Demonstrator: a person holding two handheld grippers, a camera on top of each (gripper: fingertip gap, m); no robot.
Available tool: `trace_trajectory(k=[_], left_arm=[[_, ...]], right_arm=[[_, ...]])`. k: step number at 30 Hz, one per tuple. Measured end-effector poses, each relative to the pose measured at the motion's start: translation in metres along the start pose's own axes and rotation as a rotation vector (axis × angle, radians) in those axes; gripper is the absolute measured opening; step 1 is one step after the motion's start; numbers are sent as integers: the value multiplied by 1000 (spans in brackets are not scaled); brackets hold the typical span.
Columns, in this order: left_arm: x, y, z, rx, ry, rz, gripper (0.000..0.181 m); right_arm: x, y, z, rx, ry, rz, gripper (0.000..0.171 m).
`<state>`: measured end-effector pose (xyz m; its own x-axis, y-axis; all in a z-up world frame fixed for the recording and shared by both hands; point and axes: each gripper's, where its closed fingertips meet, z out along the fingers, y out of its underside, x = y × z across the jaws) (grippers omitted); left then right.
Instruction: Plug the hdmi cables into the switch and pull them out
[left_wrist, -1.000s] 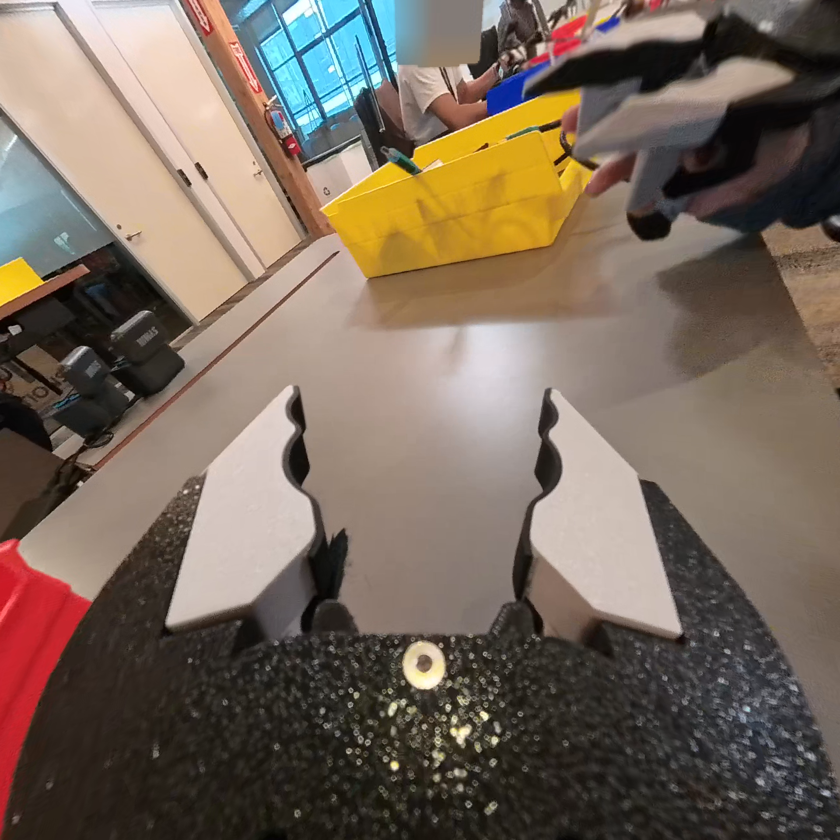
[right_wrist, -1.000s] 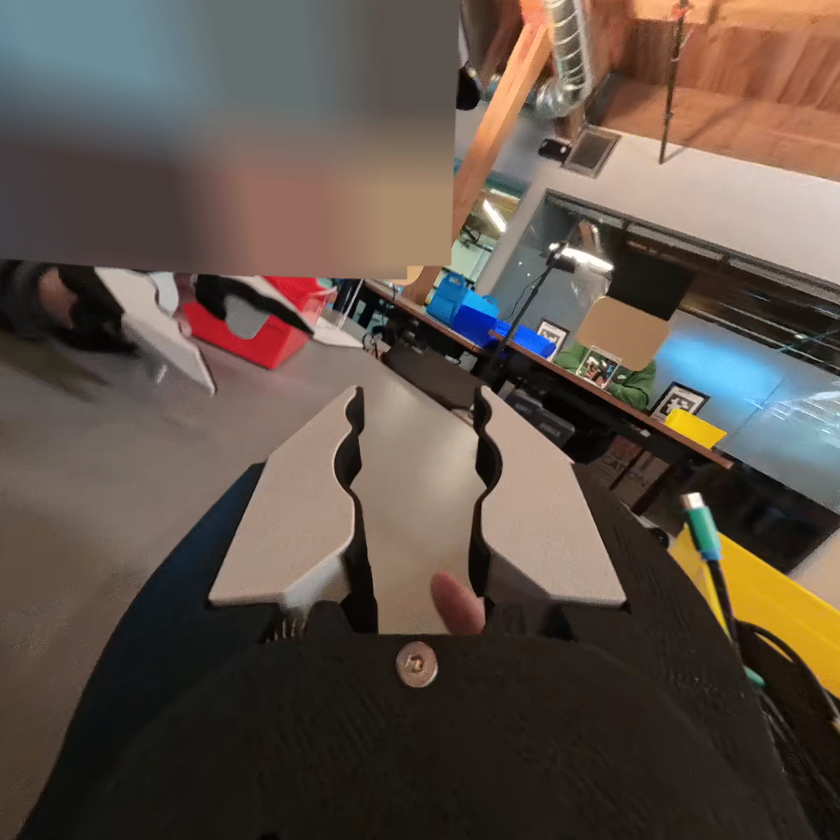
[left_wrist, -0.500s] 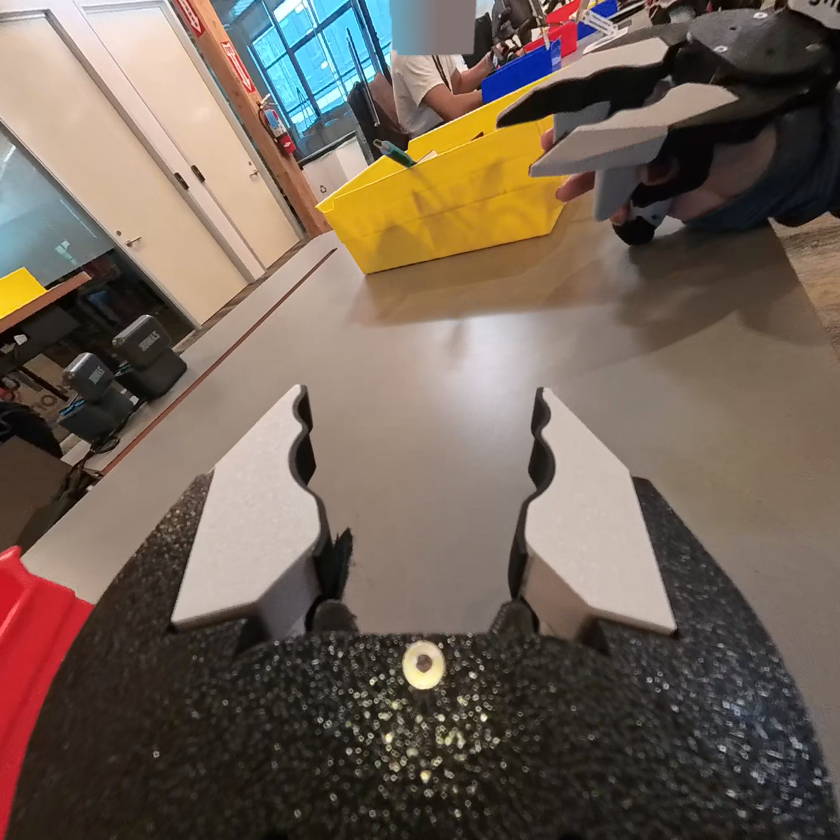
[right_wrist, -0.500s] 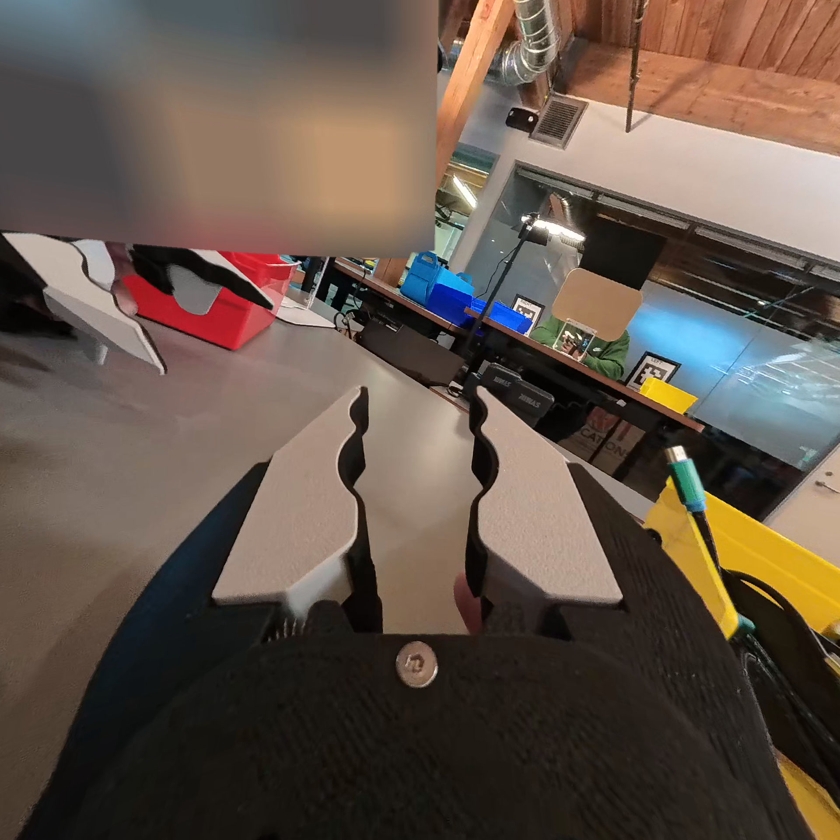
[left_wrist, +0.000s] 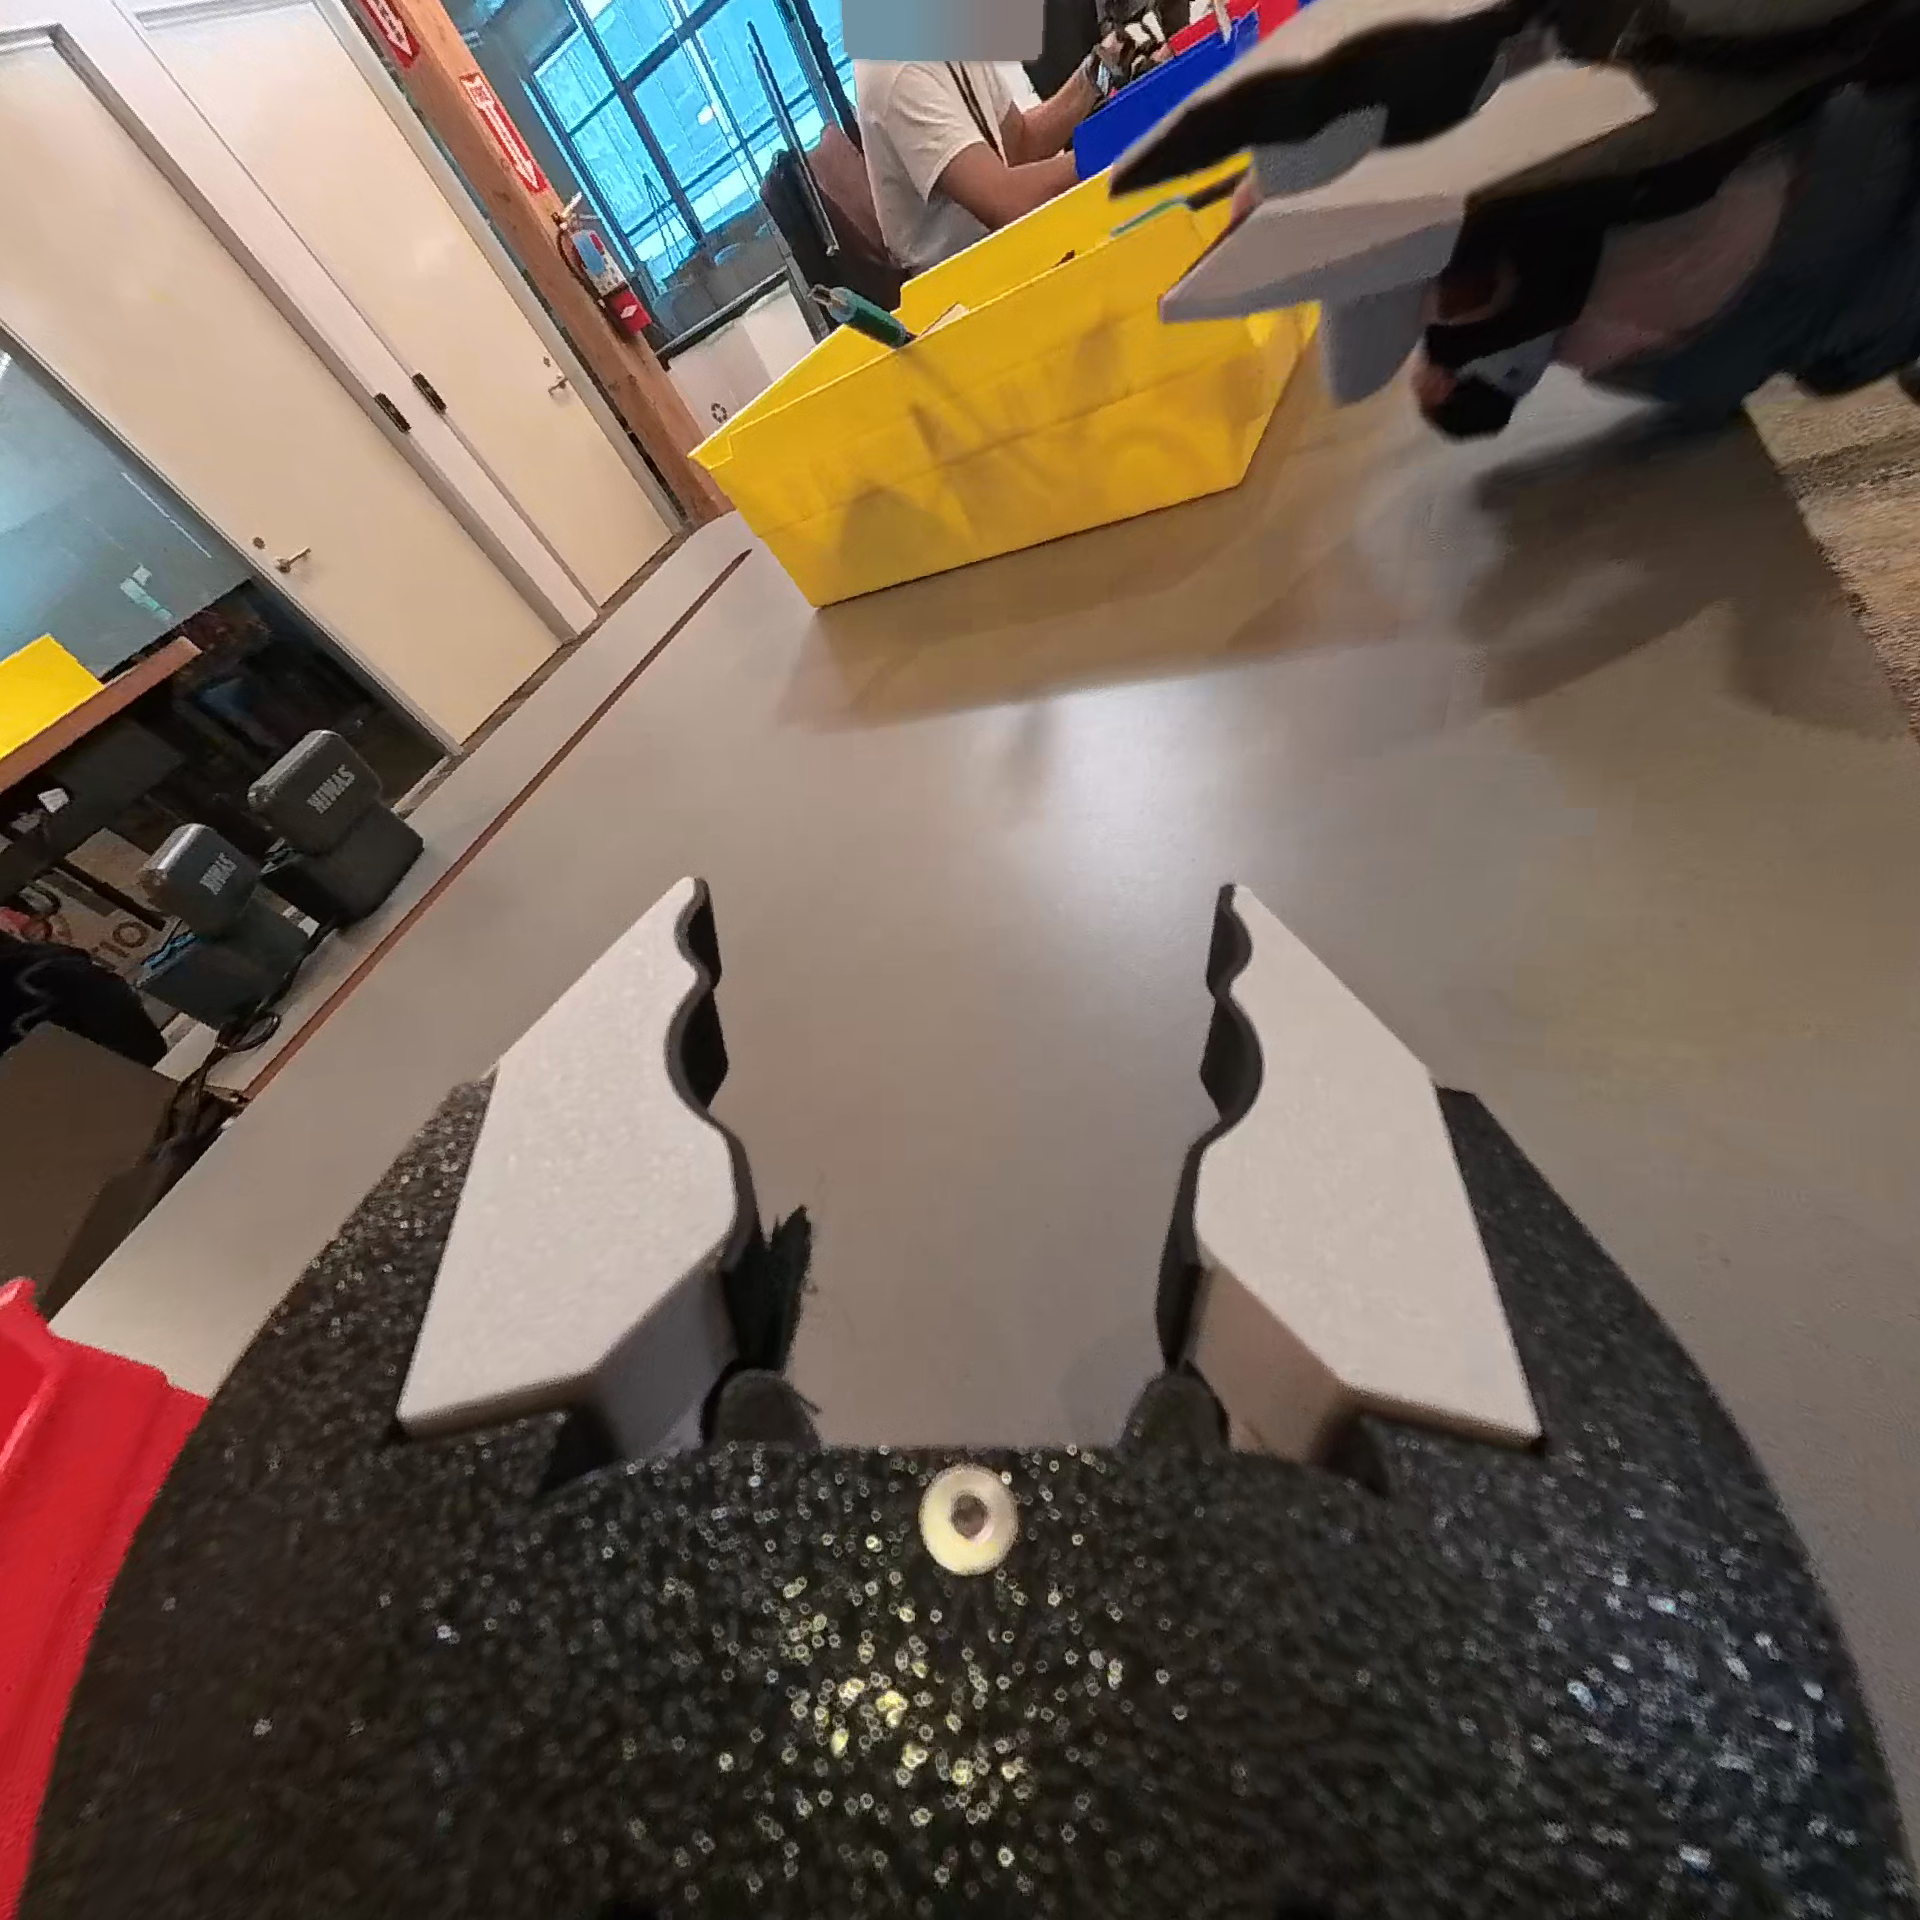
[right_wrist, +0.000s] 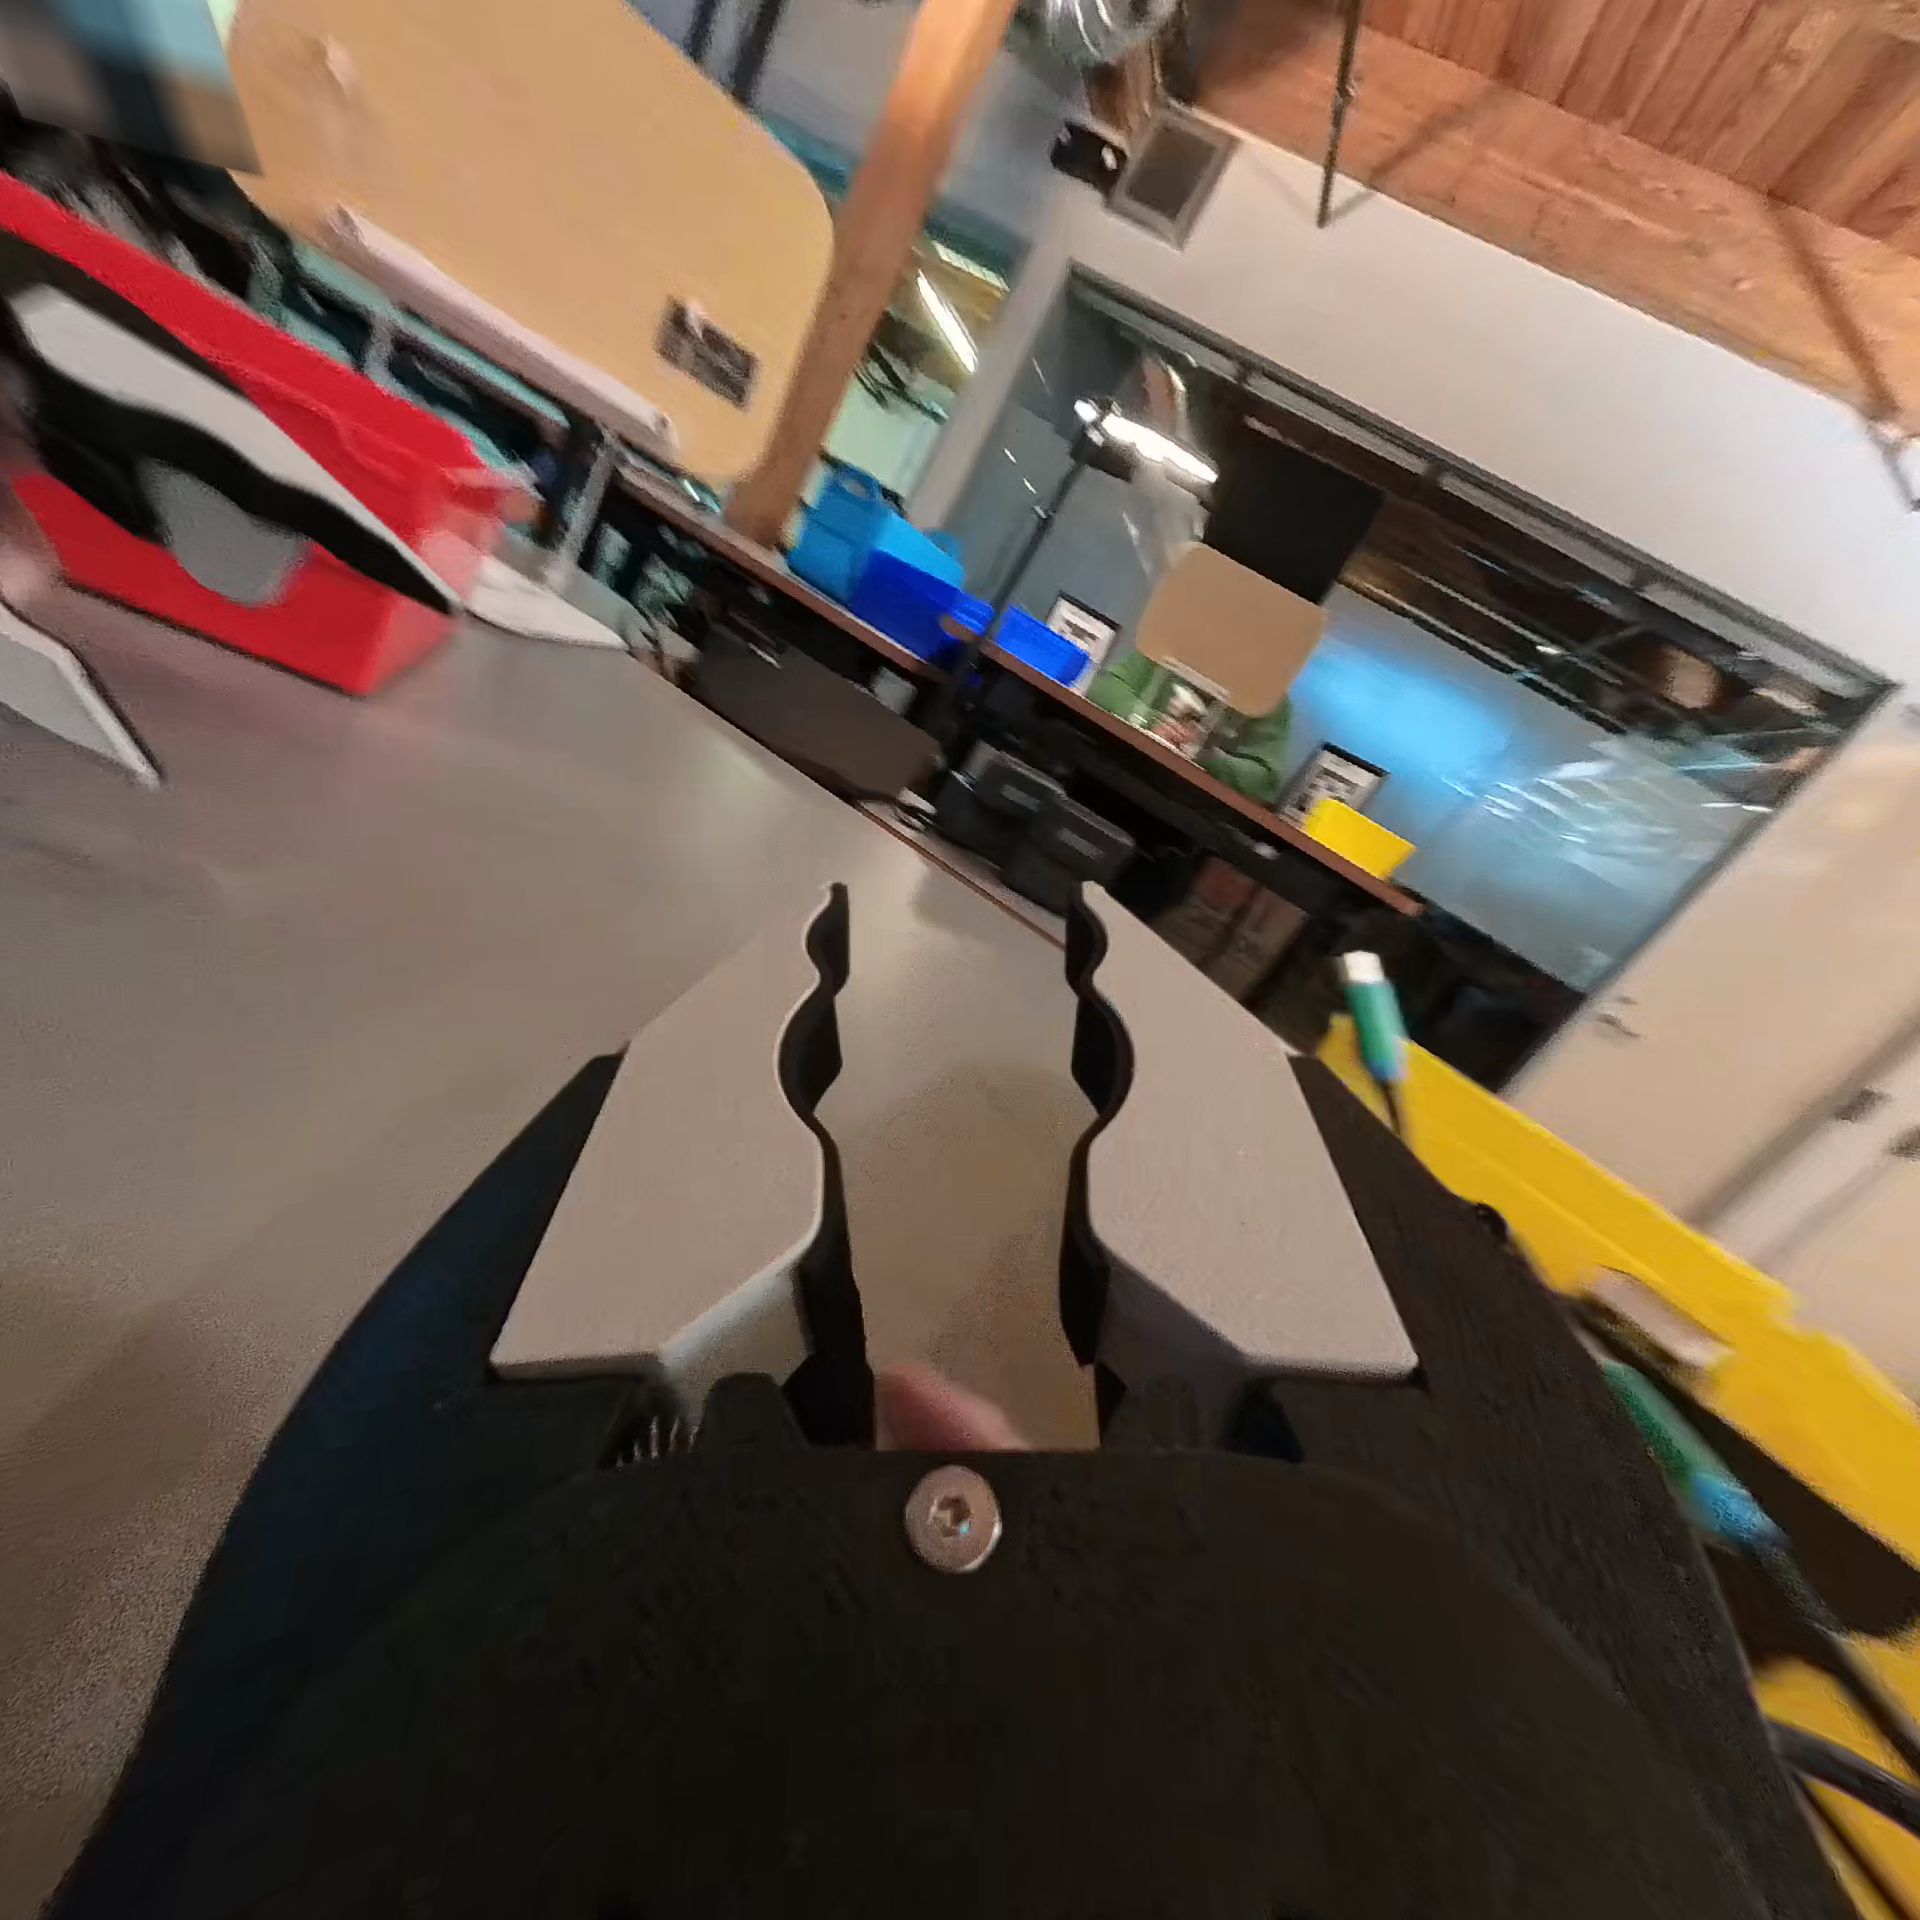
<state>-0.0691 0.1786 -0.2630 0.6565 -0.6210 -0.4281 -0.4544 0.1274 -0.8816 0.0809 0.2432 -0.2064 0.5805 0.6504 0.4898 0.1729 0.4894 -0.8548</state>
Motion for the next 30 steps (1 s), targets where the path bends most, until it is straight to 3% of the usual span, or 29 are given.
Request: trace_trajectory(k=[4, 7, 12, 14, 16, 25, 30], left_arm=[[0, 1, 0, -4, -4, 7, 93], [0, 1, 0, -3, -2, 6, 92], [2, 2, 0, -11, 7, 9, 92], [3, 2, 0, -15, 8, 13, 92], [3, 3, 1, -18, 10, 17, 91], [5, 4, 2, -29, 11, 34, 86], [5, 4, 2, -28, 12, 36, 86]], right_arm=[[55, 6, -40, -195, 206, -214, 41], [92, 44, -86, -436, 337, -257, 43], [85, 116, -133, -783, 283, -97, 45], [89, 127, -139, -864, 297, -146, 27], [88, 133, -138, -923, 275, -207, 6], [134, 76, -83, -707, 355, -461, 4], [138, 96, -49, -753, 182, -516, 4]])
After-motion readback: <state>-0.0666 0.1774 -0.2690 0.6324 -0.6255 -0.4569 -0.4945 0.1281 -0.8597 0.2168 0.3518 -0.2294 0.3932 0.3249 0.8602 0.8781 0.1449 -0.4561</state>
